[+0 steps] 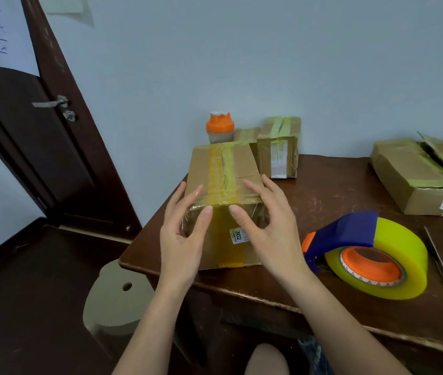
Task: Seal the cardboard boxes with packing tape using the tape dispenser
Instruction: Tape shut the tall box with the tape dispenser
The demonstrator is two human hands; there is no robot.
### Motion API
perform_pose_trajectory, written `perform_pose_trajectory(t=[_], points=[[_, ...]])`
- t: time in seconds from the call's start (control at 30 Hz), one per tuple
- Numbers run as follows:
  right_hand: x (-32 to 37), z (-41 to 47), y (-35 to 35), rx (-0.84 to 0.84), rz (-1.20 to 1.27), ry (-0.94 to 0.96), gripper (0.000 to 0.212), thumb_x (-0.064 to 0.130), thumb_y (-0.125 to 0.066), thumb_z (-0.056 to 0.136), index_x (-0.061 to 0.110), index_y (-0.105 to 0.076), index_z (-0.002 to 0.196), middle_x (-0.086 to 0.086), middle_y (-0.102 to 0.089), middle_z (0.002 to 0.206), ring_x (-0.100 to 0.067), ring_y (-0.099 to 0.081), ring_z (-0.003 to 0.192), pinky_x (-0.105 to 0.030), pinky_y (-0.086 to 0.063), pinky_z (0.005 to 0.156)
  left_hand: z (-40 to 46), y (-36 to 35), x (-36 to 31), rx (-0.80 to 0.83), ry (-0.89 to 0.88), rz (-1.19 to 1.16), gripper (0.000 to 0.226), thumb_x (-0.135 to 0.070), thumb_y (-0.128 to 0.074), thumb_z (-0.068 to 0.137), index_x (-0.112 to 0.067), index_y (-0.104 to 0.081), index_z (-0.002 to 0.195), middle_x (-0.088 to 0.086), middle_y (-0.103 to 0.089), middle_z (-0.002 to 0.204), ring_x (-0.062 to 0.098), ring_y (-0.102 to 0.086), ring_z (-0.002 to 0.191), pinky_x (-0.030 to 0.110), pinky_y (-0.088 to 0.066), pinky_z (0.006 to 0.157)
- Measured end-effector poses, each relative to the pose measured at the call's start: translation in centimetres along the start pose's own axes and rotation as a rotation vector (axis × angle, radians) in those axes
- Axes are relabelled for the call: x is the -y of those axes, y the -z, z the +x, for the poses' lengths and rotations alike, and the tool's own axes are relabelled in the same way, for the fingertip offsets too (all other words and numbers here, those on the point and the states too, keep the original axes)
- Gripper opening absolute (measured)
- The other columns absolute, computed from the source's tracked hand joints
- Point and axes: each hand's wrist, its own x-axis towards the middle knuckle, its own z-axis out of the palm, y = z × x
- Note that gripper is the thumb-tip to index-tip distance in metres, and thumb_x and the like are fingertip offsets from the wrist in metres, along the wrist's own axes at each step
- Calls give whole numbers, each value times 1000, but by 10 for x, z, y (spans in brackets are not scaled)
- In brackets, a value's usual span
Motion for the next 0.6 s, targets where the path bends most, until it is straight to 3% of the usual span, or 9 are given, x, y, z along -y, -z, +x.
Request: perform_pose_trajectory(t=[0.13,0.2,0.3,0.37,0.47,0.6], points=[[-2,-4,-10,-91,-9,15,59,70,-59,73,56,-41,127,16,-34,148,7,-30,132,-30,-33,99,0,-1,6,-35,-51,5,43,-44,-68,84,-58,-55,122,-17,-43,148,-6,-36,135,29,-36,110],[-4,-2,-11,-118,-7,20,64,68,-64,72,51,-43,130,17,-40,141,6,-35,129,-21,-34,94,1,0,10,-52,-50,7,47,-44,-69,82,-60,-53,123,-17,-45,147,-1,-38,136,40,-38,112],[-3,0,-14,-158,3,-20,74,70,-65,67,45,-44,133,21,-41,135,16,-37,118,-9,-32,83,2,-3,13,-97,-31,-39,49,-50,-73,76,-57,-57,121,-16,-50,143,6,-44,134,47,-42,109],[-1,1,-19,-172,14,-61,85,74,-63,63,44,-36,138,22,-38,138,19,-34,115,-12,-33,86,3,-6,14,-139,-11,-88,47,-48,-78,75,-54,-60,119,-16,-54,139,8,-48,132,47,-44,107],[-2,3,-22,-201,35,-122,98,71,-69,62,40,-27,145,18,-37,143,5,-35,125,-27,-38,96,4,-10,14,-167,13,-131,47,-39,-77,73,-46,-63,117,-14,-56,137,7,-51,129,45,-46,105],[-3,8,-21,-203,44,-179,104,68,-72,59,35,-28,147,16,-37,144,7,-30,121,-27,-34,99,7,-13,13,-173,22,-152,42,-26,-76,73,-33,-65,113,-12,-55,137,1,-54,123,31,-51,98]])
